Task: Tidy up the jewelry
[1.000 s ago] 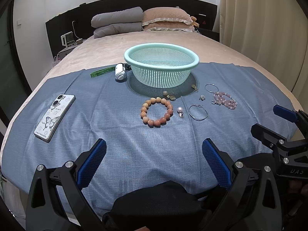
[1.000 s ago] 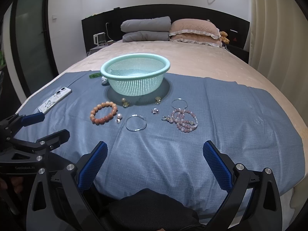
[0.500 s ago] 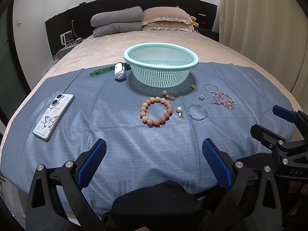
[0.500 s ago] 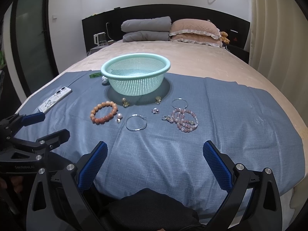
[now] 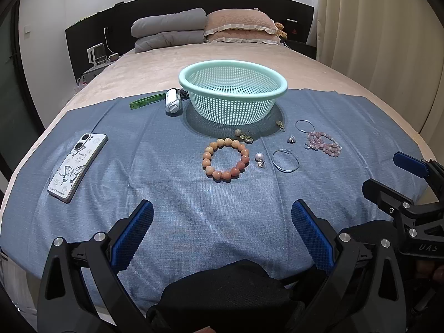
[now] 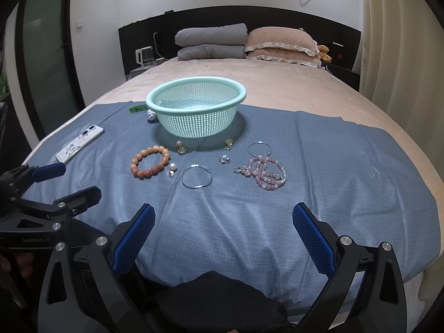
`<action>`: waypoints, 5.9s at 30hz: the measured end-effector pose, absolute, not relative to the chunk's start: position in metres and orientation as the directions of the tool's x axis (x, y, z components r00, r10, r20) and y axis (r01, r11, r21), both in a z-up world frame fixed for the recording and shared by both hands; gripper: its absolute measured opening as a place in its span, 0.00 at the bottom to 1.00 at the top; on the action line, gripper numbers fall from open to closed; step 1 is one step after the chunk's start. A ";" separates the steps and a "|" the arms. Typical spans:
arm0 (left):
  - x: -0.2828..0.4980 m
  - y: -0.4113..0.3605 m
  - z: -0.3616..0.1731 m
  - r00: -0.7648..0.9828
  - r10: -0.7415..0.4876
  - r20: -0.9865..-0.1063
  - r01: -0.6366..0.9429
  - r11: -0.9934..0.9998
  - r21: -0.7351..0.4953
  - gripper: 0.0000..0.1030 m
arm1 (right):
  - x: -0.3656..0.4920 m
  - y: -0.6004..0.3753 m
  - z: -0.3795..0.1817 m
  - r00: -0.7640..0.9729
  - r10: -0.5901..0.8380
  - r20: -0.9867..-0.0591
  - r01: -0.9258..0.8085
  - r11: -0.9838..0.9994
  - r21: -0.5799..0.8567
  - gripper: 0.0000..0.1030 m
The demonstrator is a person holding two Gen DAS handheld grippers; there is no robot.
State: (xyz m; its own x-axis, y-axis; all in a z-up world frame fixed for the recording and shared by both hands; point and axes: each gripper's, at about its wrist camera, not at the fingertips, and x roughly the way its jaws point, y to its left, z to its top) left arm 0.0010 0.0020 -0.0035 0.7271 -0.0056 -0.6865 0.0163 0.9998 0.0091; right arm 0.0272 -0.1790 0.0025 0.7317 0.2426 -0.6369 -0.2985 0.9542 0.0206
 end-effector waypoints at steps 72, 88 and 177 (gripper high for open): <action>0.091 0.029 -0.017 0.606 -0.057 -0.793 0.137 0.990 0.033 0.95 | 0.123 -0.221 -0.006 0.634 0.319 -0.704 -0.304 0.940 0.152 0.93; 0.153 0.029 -0.060 0.544 -0.168 -0.822 0.258 0.966 -0.027 0.96 | 0.190 -0.205 -0.067 0.541 0.299 -0.786 -0.326 0.936 0.132 0.93; 0.132 0.060 0.059 0.669 -0.153 -0.727 0.235 0.972 0.012 0.11 | 0.145 -0.184 0.081 0.705 0.408 -0.580 -0.477 0.878 0.038 0.11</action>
